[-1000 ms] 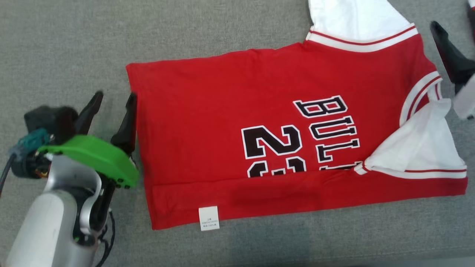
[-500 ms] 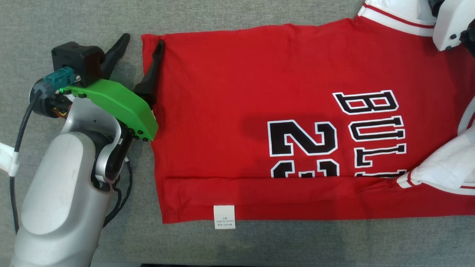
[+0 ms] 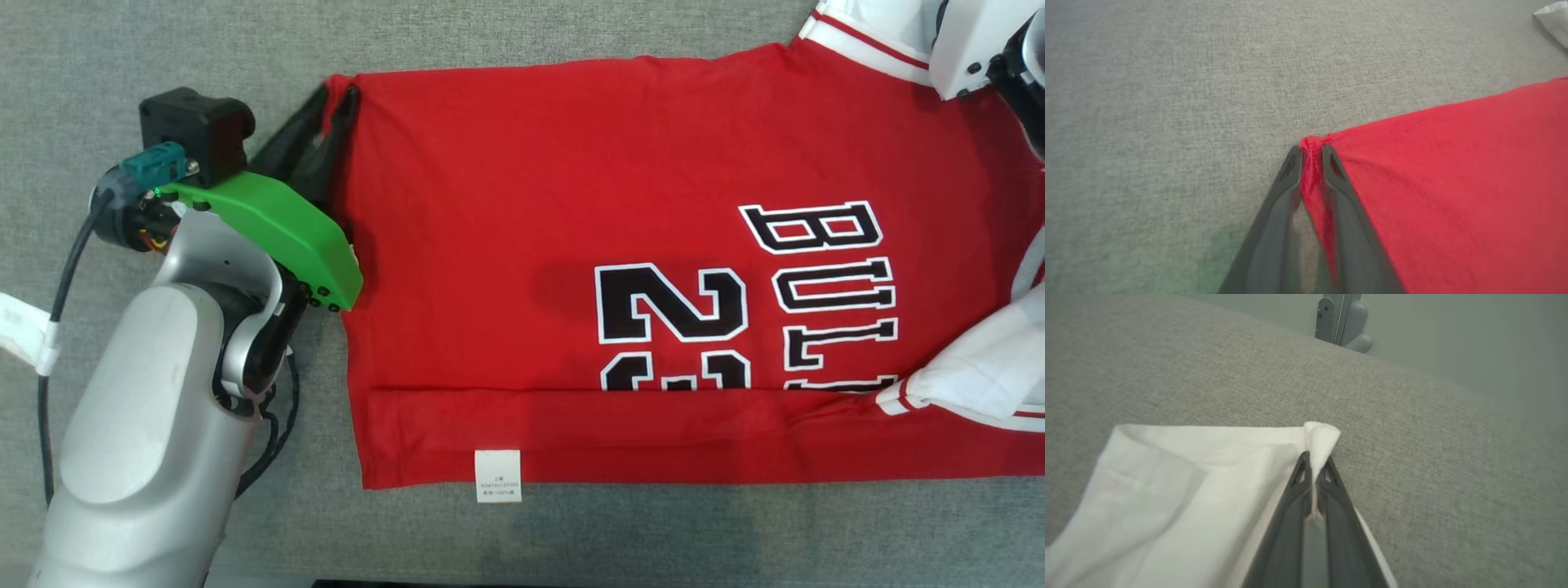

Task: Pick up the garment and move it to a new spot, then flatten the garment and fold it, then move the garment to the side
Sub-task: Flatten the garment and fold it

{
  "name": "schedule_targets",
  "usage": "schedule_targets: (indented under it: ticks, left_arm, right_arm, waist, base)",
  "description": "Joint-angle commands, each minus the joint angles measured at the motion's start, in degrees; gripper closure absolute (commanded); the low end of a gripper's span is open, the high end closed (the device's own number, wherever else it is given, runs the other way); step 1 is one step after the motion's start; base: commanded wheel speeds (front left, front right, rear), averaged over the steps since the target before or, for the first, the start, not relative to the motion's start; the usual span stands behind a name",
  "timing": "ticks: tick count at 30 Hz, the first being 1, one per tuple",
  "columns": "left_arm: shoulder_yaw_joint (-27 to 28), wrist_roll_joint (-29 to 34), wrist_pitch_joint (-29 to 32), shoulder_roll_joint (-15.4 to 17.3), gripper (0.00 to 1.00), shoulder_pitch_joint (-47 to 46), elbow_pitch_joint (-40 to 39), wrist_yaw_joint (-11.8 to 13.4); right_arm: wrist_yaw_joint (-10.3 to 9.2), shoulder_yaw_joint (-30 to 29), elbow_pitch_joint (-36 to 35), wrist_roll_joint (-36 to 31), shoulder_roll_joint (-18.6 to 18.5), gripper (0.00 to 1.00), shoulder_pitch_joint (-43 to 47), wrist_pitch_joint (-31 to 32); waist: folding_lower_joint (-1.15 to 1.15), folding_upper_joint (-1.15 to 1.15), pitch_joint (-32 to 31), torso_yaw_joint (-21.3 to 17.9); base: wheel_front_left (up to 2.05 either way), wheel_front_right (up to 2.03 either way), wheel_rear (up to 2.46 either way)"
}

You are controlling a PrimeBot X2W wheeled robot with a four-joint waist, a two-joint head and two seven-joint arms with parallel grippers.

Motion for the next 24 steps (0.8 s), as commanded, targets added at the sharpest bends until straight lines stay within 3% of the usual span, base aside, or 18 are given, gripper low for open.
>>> schedule_targets:
  ticks: [1,11,18,24]
  left_arm:
    - [-1.76,-0.50,1.23,-0.53,1.00,2.56,2.35,-0.51]
    - [1.65,-1.23,-5.78,1.13,1.00,5.41,-0.57,0.57]
    - [3.52,-2.81,-9.14,2.01,1.00,13.39,-5.49,1.54]
    - [5.35,-4.11,-12.56,2.24,1.00,20.74,-8.54,3.10]
  right_arm:
    - [-0.06,0.35,0.82,0.18,-0.40,1.00,1.45,-0.39]
    - [-0.06,-2.38,-4.34,1.96,0.68,1.00,8.97,-11.75]
    - [-0.06,-8.16,-15.02,4.84,1.76,1.00,24.91,-14.39]
    - [-0.05,-13.03,-23.57,4.10,5.45,1.00,38.69,-13.51]
  waist:
    - [-0.01,0.06,-0.70,-0.63]
    - [-0.01,0.06,-7.36,-4.38]
    - [-0.01,0.06,-14.12,-7.46]
    - [-0.01,0.06,-18.43,-9.55]
  base:
    - [0.00,0.00,0.00]
    - [0.00,0.00,0.00]
    - [0.00,0.00,0.00]
    - [0.00,0.00,0.00]
